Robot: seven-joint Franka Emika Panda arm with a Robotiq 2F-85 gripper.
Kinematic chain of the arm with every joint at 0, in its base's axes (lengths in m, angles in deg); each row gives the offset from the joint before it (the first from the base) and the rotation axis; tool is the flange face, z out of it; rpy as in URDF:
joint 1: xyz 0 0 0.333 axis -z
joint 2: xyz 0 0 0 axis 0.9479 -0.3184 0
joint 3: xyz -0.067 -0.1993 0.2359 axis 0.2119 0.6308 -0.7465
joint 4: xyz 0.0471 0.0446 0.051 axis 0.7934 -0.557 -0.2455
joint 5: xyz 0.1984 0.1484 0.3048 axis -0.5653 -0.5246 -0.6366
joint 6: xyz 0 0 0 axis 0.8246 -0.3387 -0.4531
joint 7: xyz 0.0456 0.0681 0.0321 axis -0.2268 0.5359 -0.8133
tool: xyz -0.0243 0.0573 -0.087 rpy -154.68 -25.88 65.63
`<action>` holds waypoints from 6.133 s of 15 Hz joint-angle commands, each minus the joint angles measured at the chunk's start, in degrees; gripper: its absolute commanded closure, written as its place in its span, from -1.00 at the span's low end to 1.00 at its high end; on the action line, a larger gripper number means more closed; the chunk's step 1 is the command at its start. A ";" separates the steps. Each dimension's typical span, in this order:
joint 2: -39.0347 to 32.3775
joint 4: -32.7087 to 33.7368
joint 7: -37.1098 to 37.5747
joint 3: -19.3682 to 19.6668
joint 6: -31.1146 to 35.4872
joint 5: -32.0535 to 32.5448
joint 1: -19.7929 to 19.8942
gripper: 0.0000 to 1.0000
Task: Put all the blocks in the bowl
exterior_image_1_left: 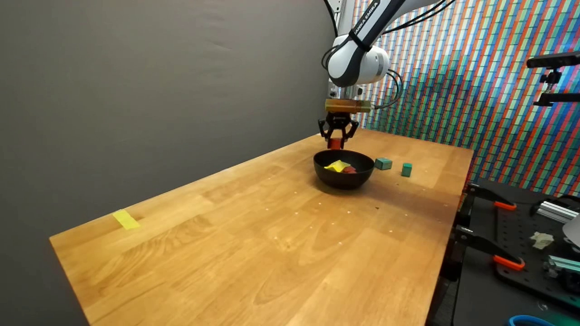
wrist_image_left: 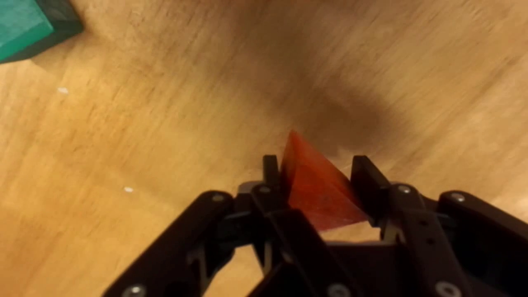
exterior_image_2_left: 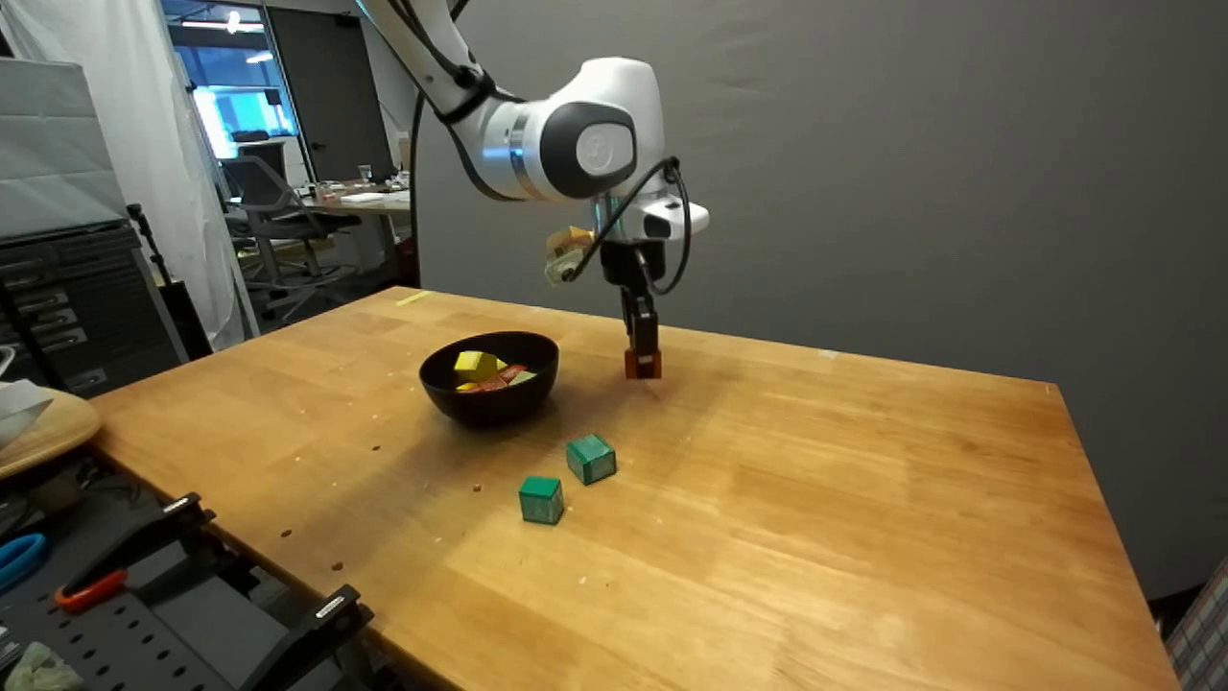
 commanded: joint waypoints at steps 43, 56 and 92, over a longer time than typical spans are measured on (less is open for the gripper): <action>38.86 -30.92 -8.67 -4.01 -20.28 32.01 3.29 -1.00; 21.76 -18.87 -33.83 -3.02 -23.30 -2.58 6.93 -1.00; 8.96 -24.74 -18.19 0.79 15.43 10.61 4.45 -0.50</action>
